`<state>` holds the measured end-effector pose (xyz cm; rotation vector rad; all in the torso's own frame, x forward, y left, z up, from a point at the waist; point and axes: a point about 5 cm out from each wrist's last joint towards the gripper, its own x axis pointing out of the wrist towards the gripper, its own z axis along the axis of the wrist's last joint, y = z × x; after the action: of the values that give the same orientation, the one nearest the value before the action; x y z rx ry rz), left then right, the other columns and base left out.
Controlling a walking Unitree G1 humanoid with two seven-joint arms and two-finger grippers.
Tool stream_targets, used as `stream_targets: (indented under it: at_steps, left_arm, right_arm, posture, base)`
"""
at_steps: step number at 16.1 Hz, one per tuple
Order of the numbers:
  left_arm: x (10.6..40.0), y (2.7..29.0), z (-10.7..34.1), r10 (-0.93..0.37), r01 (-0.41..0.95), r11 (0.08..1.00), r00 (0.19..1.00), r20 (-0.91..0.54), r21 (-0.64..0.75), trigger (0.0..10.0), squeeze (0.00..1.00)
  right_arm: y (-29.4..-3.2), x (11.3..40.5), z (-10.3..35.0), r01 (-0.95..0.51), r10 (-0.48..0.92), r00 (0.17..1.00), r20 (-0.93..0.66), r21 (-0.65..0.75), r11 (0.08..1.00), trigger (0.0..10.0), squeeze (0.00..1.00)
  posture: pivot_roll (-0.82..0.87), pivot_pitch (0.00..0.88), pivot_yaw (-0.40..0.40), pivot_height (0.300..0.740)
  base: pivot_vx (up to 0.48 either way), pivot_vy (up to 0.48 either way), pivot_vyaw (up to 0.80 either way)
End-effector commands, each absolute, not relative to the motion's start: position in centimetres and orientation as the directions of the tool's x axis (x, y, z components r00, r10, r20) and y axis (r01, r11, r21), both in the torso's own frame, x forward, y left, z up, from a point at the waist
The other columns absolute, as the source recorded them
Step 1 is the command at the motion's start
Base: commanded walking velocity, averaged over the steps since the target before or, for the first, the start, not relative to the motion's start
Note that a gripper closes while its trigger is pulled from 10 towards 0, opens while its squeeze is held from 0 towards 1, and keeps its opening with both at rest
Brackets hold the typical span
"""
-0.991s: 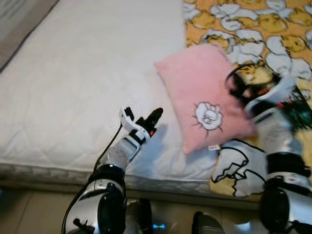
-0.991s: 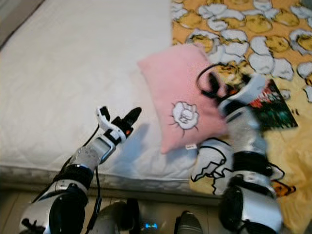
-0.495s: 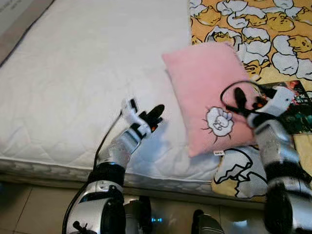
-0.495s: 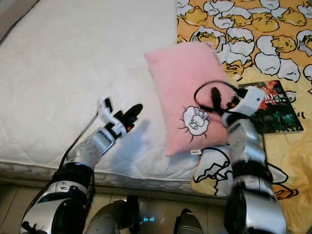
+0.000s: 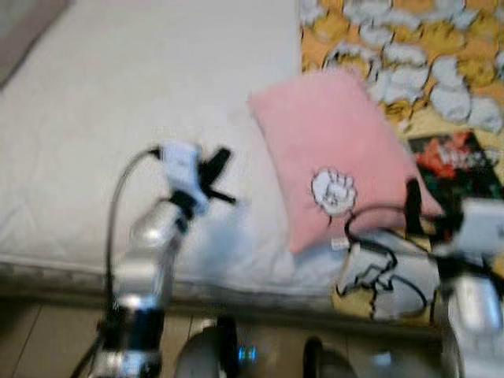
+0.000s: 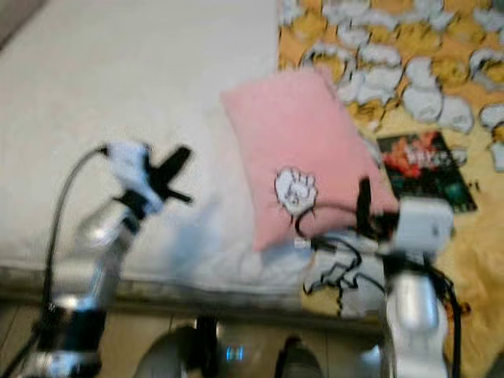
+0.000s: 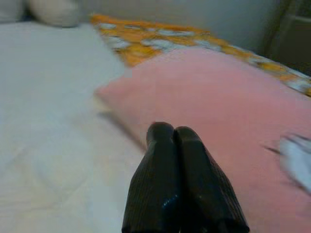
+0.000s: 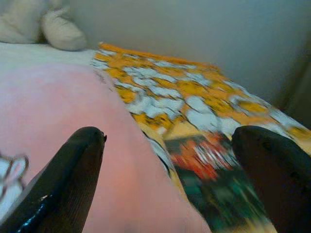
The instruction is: Clean up the room
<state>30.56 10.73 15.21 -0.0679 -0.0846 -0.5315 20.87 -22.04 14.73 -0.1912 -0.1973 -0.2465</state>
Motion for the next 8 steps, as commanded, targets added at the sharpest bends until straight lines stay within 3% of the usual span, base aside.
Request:
stream_targets:
  at_steps: [1,2,5,8]
  left_arm:
    - [30.2,9.8,14.4,-0.523,0.526,0.85,0.849,0.069,-0.032,10.0,0.0]
    - [30.3,9.6,14.2,-0.523,0.526,0.85,0.85,0.063,-0.031,10.0,0.0]
    - [30.6,8.2,14.3,-0.532,0.535,0.844,0.844,0.065,-0.036,10.0,0.0]
    - [31.2,8.0,13.4,-0.483,0.483,0.868,0.875,0.025,-0.12,10.0,0.0]
  right_arm:
    - [-22.1,20.3,14.6,0.294,-0.26,0.945,0.2,-0.167,0.941,10.0,0.0]
    - [-22.1,20.4,14.6,0.297,-0.261,0.943,0.205,-0.168,0.94,10.0,0.0]
    - [-21.8,20.6,14.6,0.309,-0.274,0.942,0.193,-0.182,0.934,10.0,0.0]
    - [-20.6,21.4,14.0,0.233,-0.205,0.967,0.15,-0.199,0.952,10.0,0.0]
  posture:
    - [-0.04,0.083,0.031,0.74]
    - [-0.05,0.073,0.038,0.74]
    - [-0.07,0.049,0.053,0.74]
    - [-0.08,0.038,0.055,0.74]
  base:
    - [0.0,0.0,0.0]
    - [0.0,0.0,0.0]
    - [0.0,0.0,-0.7]
    - [0.0,-0.452,0.0]
